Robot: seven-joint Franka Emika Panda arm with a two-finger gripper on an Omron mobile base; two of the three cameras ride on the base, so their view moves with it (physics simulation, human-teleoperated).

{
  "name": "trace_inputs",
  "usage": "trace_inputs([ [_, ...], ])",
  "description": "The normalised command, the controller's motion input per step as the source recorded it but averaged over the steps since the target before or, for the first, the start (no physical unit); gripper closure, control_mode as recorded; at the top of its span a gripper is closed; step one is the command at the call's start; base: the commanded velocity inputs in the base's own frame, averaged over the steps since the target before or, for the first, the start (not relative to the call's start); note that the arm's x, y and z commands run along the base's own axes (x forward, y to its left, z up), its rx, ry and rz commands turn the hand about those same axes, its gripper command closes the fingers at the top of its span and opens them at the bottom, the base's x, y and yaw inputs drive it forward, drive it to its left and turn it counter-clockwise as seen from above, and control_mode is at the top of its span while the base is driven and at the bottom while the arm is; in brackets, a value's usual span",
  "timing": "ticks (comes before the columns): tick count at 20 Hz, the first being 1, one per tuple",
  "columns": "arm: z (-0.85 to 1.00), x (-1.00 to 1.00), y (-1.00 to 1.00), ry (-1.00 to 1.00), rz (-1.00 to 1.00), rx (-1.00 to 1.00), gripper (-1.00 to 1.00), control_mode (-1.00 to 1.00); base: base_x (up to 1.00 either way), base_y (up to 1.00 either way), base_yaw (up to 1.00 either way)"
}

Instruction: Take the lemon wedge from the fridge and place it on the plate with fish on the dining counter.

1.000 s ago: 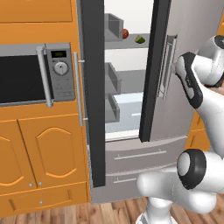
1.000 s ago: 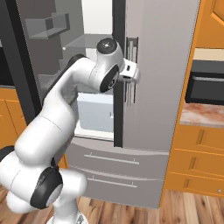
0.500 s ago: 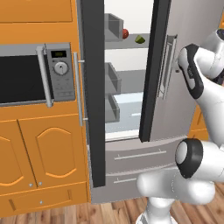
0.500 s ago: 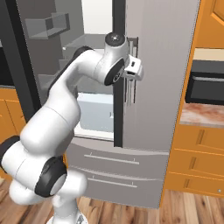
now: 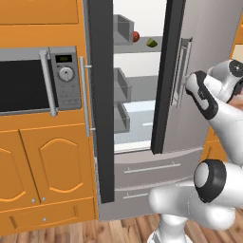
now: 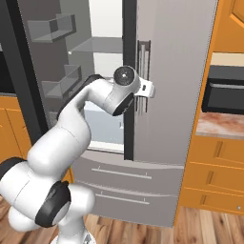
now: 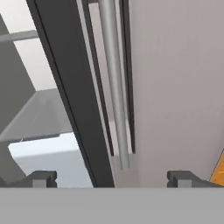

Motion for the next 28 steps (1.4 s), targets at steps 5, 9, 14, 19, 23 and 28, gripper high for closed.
trace_inputs([
  [5, 0.0, 0.48, -0.05, 0.0, 0.0, 0.0, -1.0, -1.0, 0.0, 0.0, 0.0],
  [9, -0.1, 0.51, -0.14, 0.0, 0.0, 0.0, -1.0, -1.0, 0.0, 0.0, 0.0],
  [14, -0.19, 0.33, -0.29, -0.01, 0.0, 0.0, -1.0, -1.0, 0.0, 0.0, 0.0],
  [19, -0.16, 0.43, -0.21, -0.06, 0.0, -0.01, -1.0, -1.0, 0.0, 0.0, 0.0],
  [23, -0.17, 0.54, -0.03, -0.03, 0.0, -0.02, -1.0, -1.0, 0.0, 0.0, 0.0],
  [28, -0.22, 0.65, 0.0, -0.03, 0.0, 0.0, -1.0, -1.0, 0.0, 0.0, 0.0],
])
